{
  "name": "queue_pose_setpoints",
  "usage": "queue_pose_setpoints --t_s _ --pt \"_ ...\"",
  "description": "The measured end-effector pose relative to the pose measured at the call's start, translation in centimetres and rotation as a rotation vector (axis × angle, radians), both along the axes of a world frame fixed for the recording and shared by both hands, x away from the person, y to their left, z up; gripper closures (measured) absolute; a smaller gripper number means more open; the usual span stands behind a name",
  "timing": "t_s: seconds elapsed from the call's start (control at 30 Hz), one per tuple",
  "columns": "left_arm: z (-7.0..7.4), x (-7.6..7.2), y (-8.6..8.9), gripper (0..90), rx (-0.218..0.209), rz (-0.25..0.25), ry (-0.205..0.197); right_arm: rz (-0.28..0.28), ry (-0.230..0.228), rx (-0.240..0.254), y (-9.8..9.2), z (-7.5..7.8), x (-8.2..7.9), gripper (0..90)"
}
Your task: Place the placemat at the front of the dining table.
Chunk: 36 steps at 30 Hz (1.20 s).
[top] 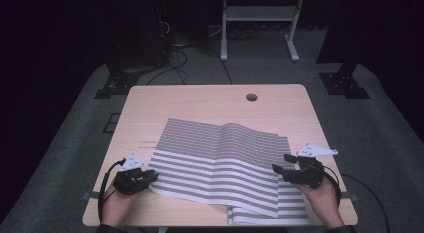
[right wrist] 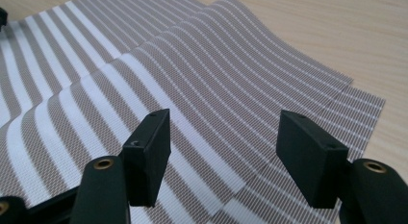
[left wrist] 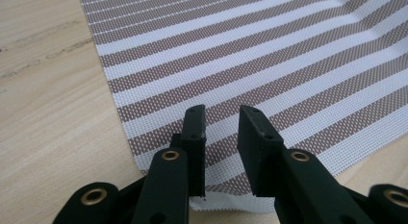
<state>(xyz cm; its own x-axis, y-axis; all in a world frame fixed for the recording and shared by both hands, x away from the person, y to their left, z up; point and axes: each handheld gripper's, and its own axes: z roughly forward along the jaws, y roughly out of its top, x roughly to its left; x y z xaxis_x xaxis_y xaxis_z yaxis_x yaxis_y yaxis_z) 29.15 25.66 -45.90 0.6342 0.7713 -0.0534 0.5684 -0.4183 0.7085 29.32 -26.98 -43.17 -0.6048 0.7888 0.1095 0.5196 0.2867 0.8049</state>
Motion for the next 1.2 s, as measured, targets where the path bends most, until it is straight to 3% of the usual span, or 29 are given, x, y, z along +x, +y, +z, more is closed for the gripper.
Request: queue_pose_setpoints --t_s 0.2,0.3,0.47,0.6,0.73,0.93,1.07,1.2 --pt "-0.6 0.0 -0.3 68.2 0.073 -0.023 0.024 0.011 0.008 -0.003 -0.4 -0.7 -2.1 34.6" --pt "-0.7 -0.2 -0.2 63.4 0.057 -0.030 0.017 0.029 0.019 -0.004 -0.5 -1.1 -3.1 36.8" --pt "-0.8 -0.6 0.0 55.7 0.079 -0.028 0.002 0.061 0.055 0.004 -0.6 -1.8 -4.8 39.8" --pt "-1.0 -0.9 0.2 51.9 0.061 -0.028 -0.007 0.083 0.082 -0.004 -0.3 -2.5 -6.2 40.7" --pt "-1.0 -1.0 0.0 50.3 0.072 -0.027 -0.013 0.110 0.105 -0.013 0.3 -2.9 -7.4 40.8" --pt "-1.0 -1.1 0.0 48.4 0.067 -0.026 -0.011 0.150 0.115 -0.068 1.8 -3.5 -8.0 40.1" --pt "-1.0 -1.1 0.0 47.9 0.068 -0.027 -0.010 0.168 0.146 -0.096 2.6 -4.1 -7.7 37.8" --pt "-1.0 -1.1 -0.1 46.5 0.067 -0.027 -0.011 0.182 0.116 -0.126 2.8 -4.2 -7.9 37.0"
